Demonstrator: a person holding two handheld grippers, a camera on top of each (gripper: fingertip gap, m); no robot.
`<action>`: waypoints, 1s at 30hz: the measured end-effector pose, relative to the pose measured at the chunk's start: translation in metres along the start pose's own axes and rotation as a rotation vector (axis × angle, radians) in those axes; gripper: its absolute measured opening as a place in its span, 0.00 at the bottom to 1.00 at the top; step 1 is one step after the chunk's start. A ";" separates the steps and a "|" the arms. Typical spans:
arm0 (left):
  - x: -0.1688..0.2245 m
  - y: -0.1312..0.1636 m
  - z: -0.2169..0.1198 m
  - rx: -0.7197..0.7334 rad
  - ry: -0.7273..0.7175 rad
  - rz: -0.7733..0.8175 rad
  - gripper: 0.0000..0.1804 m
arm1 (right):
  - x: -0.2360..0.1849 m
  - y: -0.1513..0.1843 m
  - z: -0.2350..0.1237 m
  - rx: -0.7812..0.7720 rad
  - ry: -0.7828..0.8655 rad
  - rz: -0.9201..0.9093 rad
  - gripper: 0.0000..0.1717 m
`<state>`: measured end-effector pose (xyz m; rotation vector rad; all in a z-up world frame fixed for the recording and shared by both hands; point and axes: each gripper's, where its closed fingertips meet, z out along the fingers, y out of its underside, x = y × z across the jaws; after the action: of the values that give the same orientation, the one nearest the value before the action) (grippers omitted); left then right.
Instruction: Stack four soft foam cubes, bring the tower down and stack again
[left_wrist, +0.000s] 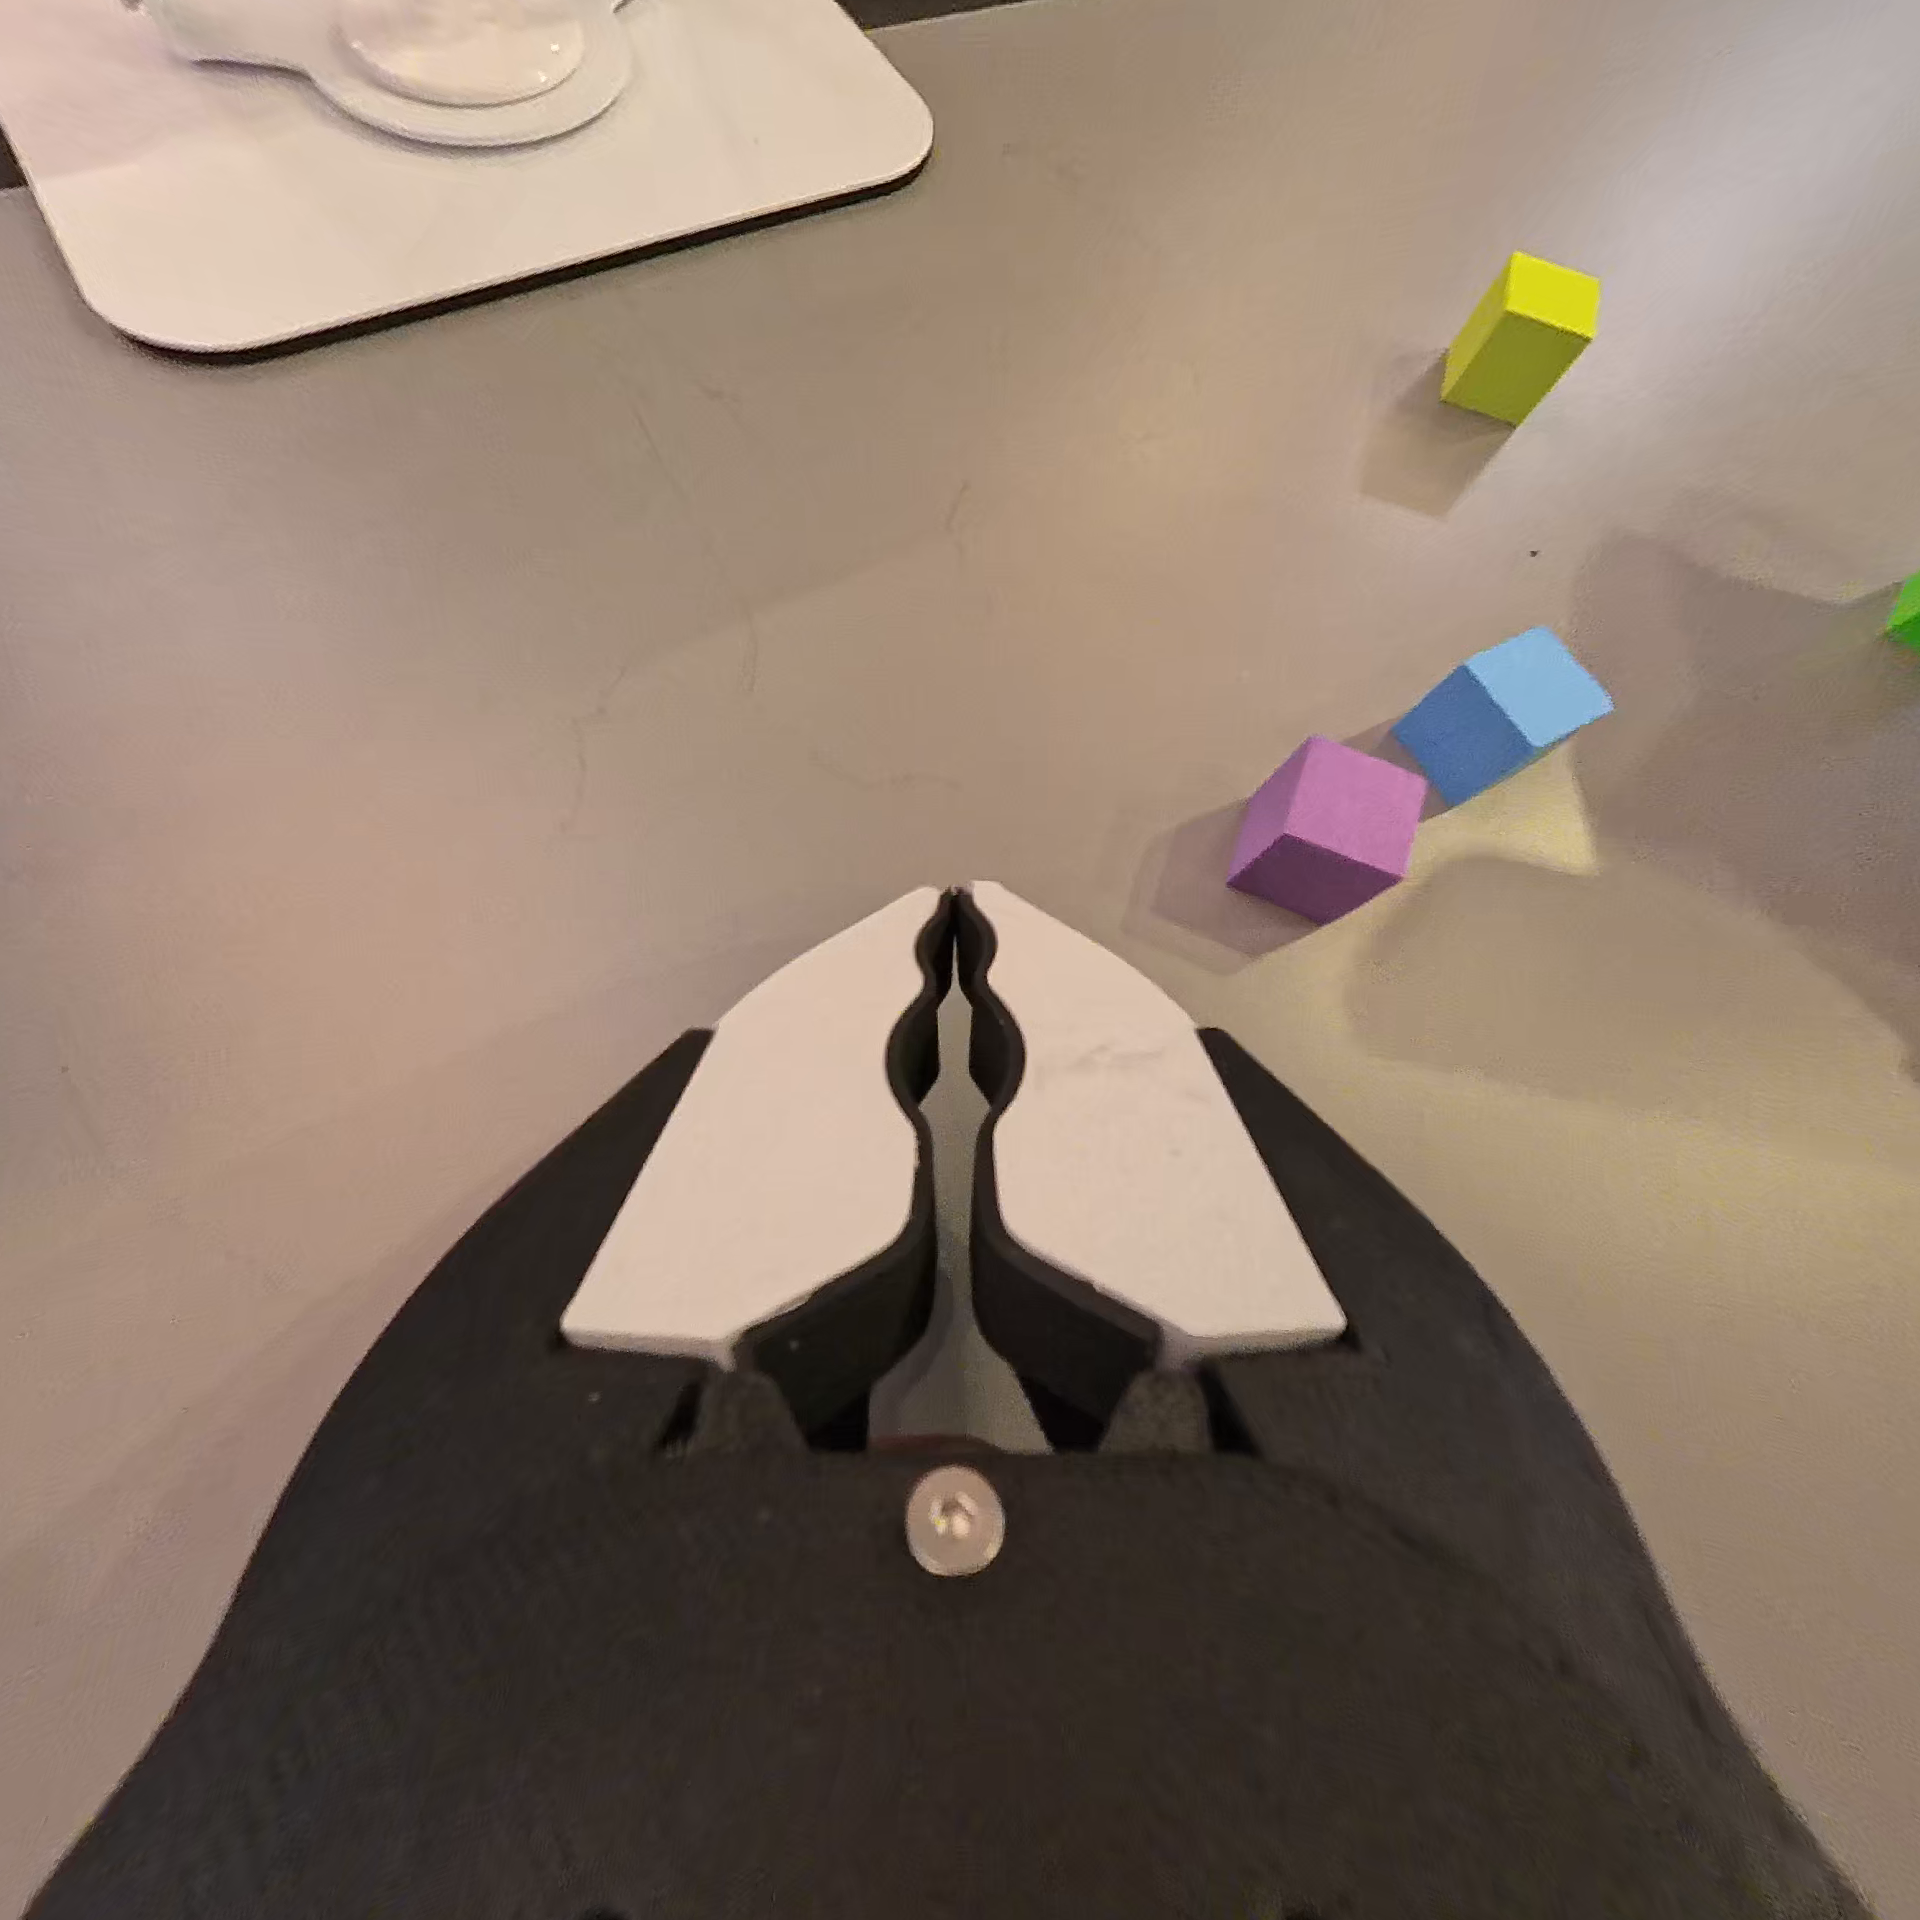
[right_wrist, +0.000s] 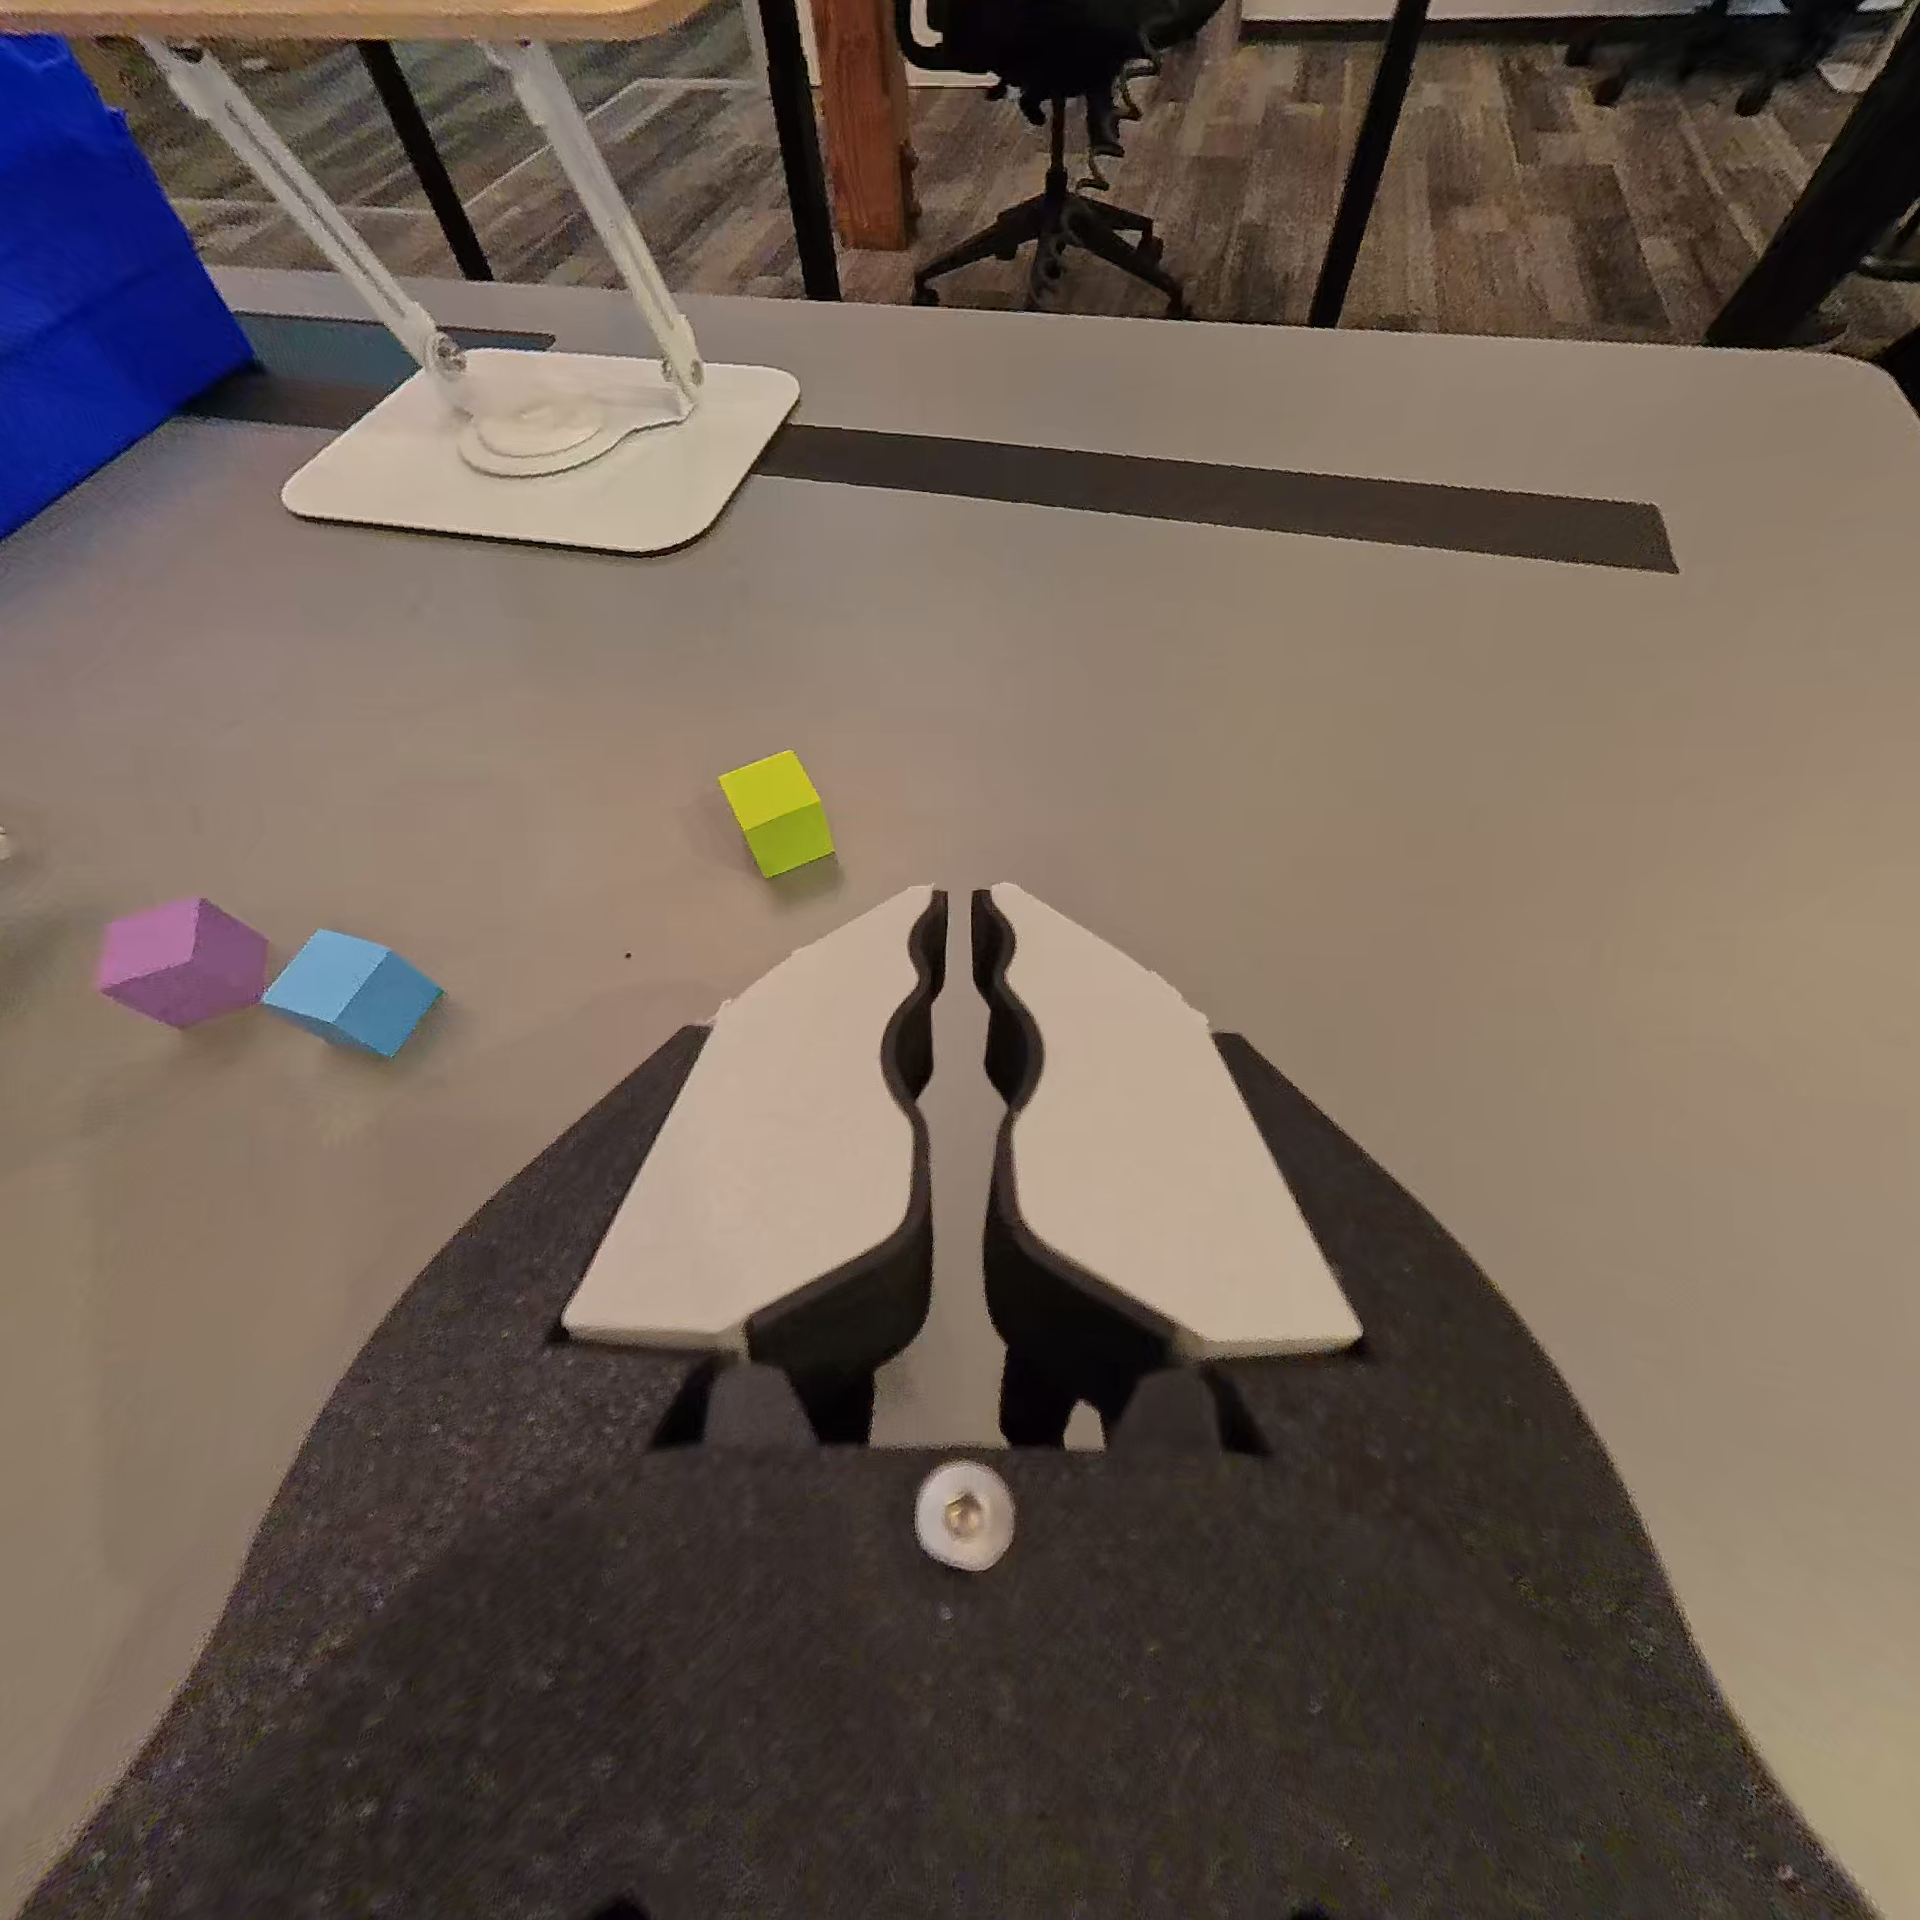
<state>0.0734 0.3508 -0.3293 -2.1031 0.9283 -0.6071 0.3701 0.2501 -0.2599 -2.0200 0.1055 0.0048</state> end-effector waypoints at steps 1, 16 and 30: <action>0.001 0.000 -0.001 0.004 0.008 0.004 0.00 | -0.004 0.000 0.001 -0.003 -0.004 -0.017 0.02; 0.006 -0.003 -0.004 0.034 0.047 0.010 0.01 | -0.046 0.003 0.019 -0.065 -0.022 -0.206 0.03; 0.024 -0.005 -0.007 0.062 0.115 0.108 0.23 | -0.085 -0.024 0.050 -0.008 -0.141 -0.232 0.03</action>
<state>0.0858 0.3319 -0.3183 -1.9660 1.0668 -0.6978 0.2891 0.3120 -0.2557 -2.0221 -0.2191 0.0008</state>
